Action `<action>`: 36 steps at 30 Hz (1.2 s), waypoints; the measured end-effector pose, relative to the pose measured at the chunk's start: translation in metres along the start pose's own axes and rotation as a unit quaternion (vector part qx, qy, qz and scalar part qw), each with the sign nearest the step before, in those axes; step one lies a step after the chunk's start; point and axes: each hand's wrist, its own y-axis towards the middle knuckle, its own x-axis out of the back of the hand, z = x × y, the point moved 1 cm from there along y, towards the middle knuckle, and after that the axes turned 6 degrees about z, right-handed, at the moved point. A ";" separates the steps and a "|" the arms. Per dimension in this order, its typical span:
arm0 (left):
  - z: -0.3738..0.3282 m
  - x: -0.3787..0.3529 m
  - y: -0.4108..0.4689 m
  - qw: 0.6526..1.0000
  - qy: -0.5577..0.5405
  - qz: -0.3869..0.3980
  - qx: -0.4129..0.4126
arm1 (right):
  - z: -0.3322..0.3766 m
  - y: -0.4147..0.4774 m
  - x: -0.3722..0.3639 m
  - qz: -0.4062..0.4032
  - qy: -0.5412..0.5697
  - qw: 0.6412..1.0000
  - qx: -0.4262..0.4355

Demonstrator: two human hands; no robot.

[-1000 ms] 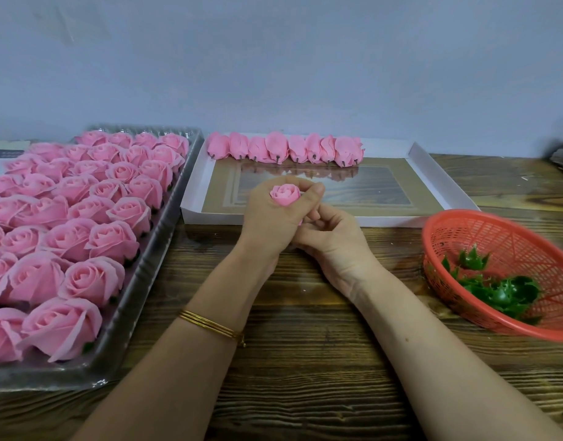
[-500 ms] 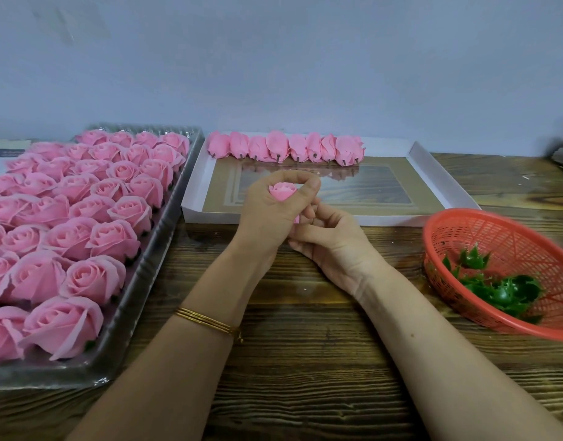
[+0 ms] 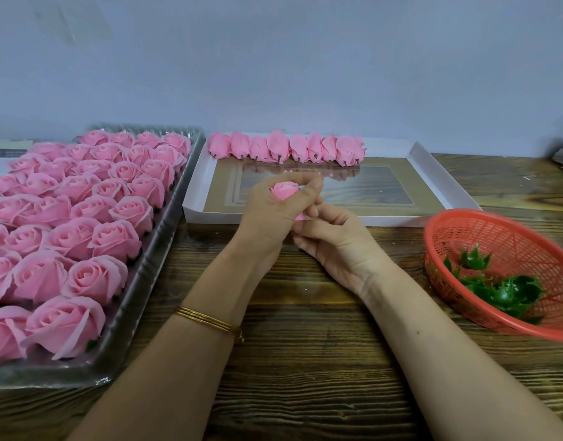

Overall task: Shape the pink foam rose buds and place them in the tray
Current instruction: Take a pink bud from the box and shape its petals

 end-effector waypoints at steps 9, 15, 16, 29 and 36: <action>0.003 -0.005 -0.001 1.000 0.014 -0.018 -0.005 | -0.006 -0.001 -0.008 -0.030 -0.070 0.995 0.062; 0.001 -0.003 -0.002 0.999 0.046 0.002 0.000 | -0.003 -0.002 -0.003 -0.006 -0.039 0.999 -0.011; 0.001 -0.003 -0.002 0.999 0.046 -0.002 0.000 | -0.002 -0.002 -0.003 -0.003 -0.033 0.999 -0.021; 0.004 -0.006 -0.010 0.965 0.255 -0.023 -0.055 | 0.001 -0.001 -0.007 -0.037 -0.014 0.998 -0.039; 0.006 -0.007 -0.010 0.964 0.261 -0.015 -0.052 | 0.002 0.000 -0.009 -0.049 -0.005 0.999 -0.020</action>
